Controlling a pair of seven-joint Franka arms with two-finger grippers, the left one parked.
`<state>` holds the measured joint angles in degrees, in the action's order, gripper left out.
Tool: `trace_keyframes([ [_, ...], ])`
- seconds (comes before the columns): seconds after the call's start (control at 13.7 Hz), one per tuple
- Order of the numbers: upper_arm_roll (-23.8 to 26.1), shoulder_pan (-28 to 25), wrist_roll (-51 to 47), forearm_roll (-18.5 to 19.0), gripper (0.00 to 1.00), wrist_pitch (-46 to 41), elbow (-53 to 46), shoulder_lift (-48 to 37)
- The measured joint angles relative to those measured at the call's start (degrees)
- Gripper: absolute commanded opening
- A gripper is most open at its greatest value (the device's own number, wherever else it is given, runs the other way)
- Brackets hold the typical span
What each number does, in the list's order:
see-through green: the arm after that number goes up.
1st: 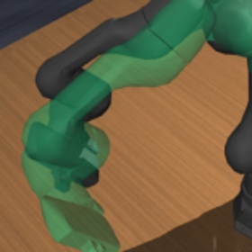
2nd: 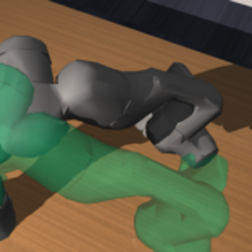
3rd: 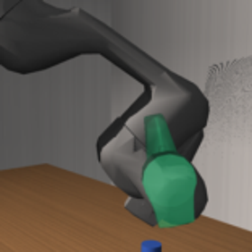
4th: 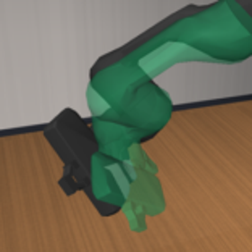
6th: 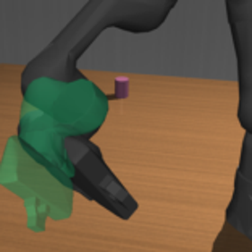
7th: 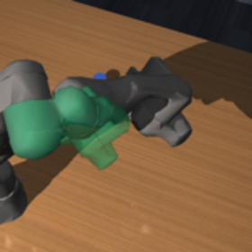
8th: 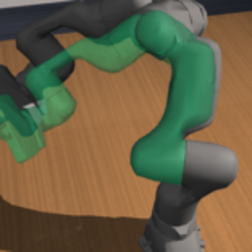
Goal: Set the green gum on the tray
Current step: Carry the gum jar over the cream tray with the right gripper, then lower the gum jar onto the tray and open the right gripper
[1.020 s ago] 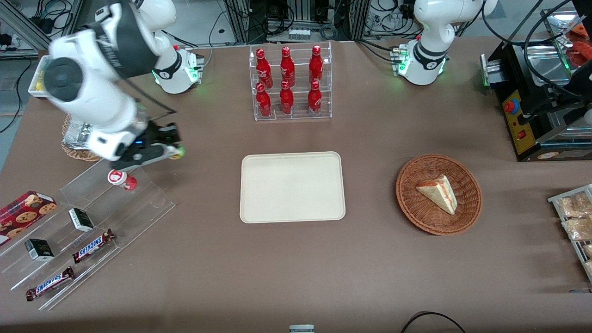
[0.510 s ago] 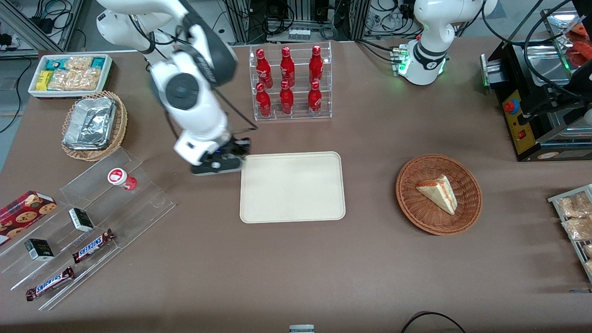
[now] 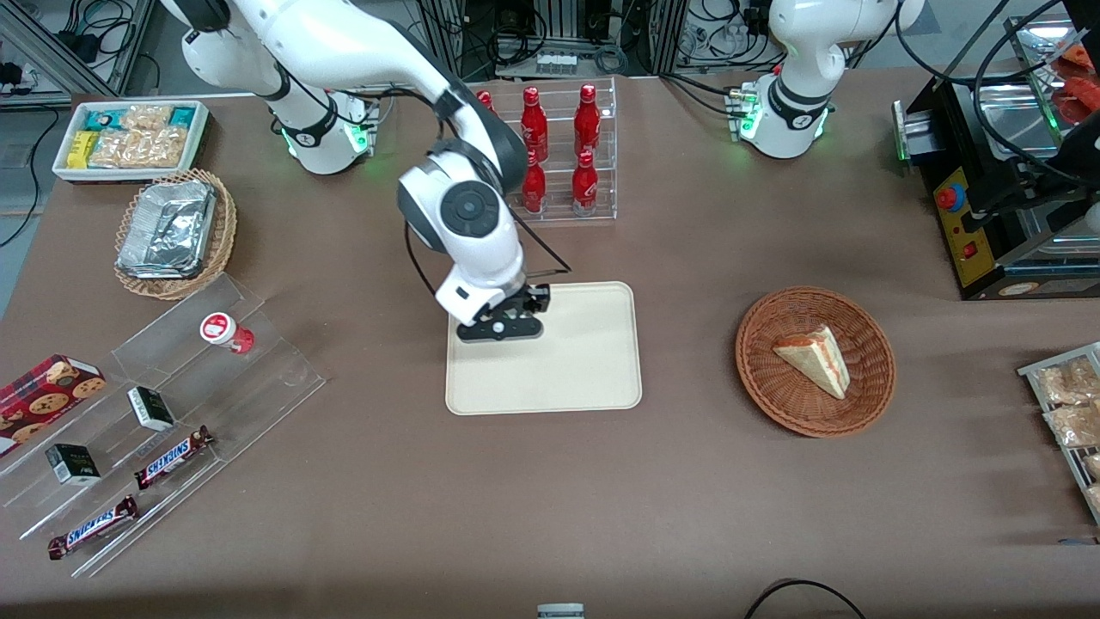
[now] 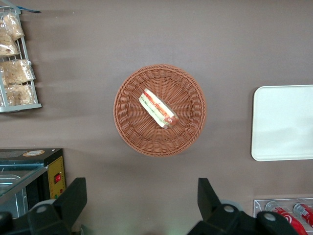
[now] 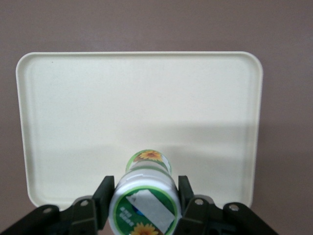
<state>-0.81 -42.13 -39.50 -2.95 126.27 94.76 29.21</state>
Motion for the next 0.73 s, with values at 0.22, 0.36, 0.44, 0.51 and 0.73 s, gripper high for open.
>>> trace_keyframes([
  [0.22, -0.07, -1.68, -1.28, 0.00, 0.00, 3.52, -0.29, 3.51],
  [0.36, -0.19, -2.53, -1.36, 0.02, 0.00, 4.66, -0.45, 4.79],
  [0.44, -0.20, -2.95, -1.46, 0.03, 0.00, 4.75, -0.55, 5.23],
  [0.51, -0.23, -3.36, -1.67, 0.10, 0.00, 4.88, -0.60, 5.60],
  [0.73, -0.47, -4.13, -2.55, 1.05, 0.00, 5.82, -0.66, 6.56],
])
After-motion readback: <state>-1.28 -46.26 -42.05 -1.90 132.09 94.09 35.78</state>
